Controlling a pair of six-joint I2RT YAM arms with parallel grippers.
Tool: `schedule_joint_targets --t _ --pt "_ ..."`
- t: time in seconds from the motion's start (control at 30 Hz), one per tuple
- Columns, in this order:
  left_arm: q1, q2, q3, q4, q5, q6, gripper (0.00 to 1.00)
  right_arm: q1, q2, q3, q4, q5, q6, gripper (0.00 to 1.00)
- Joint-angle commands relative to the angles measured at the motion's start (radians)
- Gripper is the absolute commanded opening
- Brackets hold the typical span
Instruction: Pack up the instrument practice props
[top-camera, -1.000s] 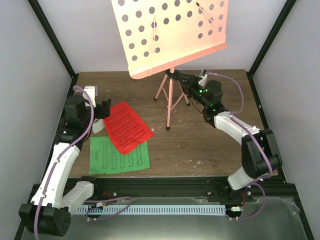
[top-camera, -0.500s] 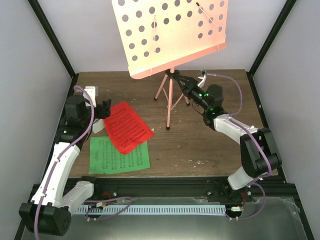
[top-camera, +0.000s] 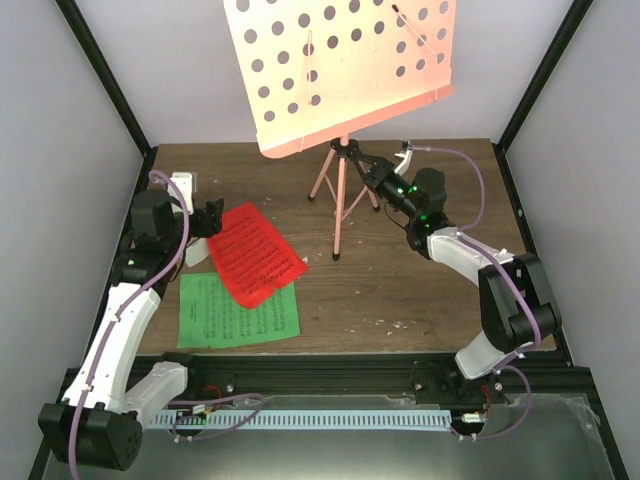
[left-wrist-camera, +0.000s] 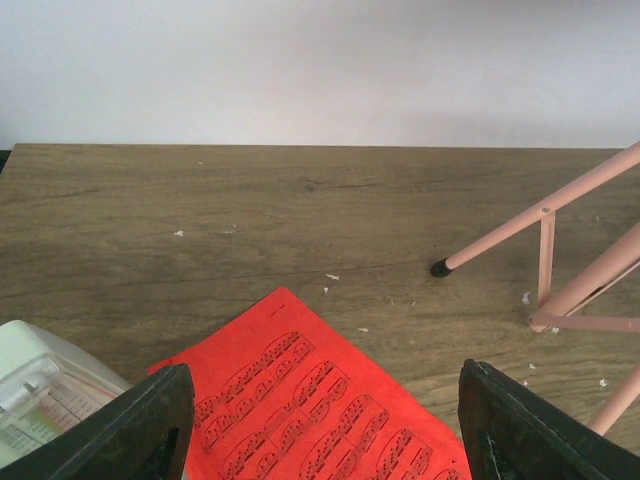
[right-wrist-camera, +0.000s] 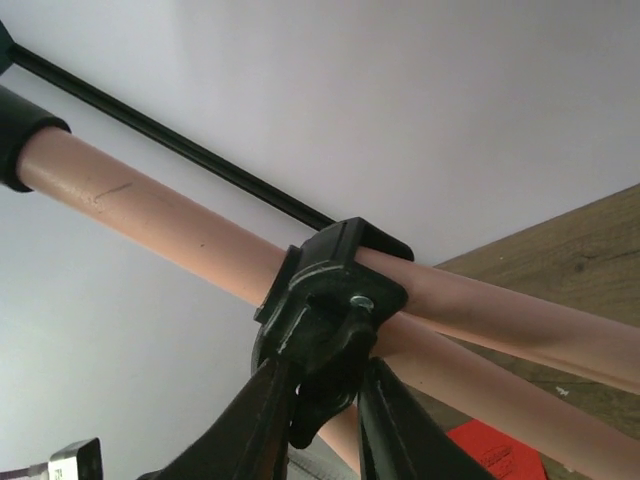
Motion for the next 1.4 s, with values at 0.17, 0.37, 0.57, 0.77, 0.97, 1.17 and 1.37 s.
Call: schedule_joint_targets --t 0.17,0.37,0.57,0.77,0.97,1.17,1.37 --pt "-0.003 0.004 -0.008 0.016 0.011 -0.007 0.73 -0.006 -0.012 0.017 0.003 0.008 -0.282 0.08" --pt "-0.003 0.004 -0.008 0.016 0.014 -0.008 0.73 -0.004 -0.028 0.029 -0.053 -0.037 -0.727 0.10" --pt "-0.003 0.007 -0.008 0.017 0.013 -0.008 0.73 -0.005 -0.055 0.003 -0.074 -0.016 -1.123 0.11" --pt "-0.002 0.009 -0.008 0.016 0.016 -0.007 0.73 0.006 -0.056 0.035 -0.143 0.023 -1.514 0.14" --pt "-0.003 0.014 -0.008 0.015 0.015 -0.008 0.73 0.006 -0.053 0.058 -0.167 0.052 -1.709 0.17" --pt "-0.003 0.017 -0.007 0.013 0.014 -0.007 0.73 0.006 -0.136 -0.052 -0.008 0.020 -1.593 0.58" --pt "-0.003 0.022 -0.008 0.014 0.016 -0.009 0.73 0.003 -0.235 -0.178 0.090 0.060 -1.089 0.89"
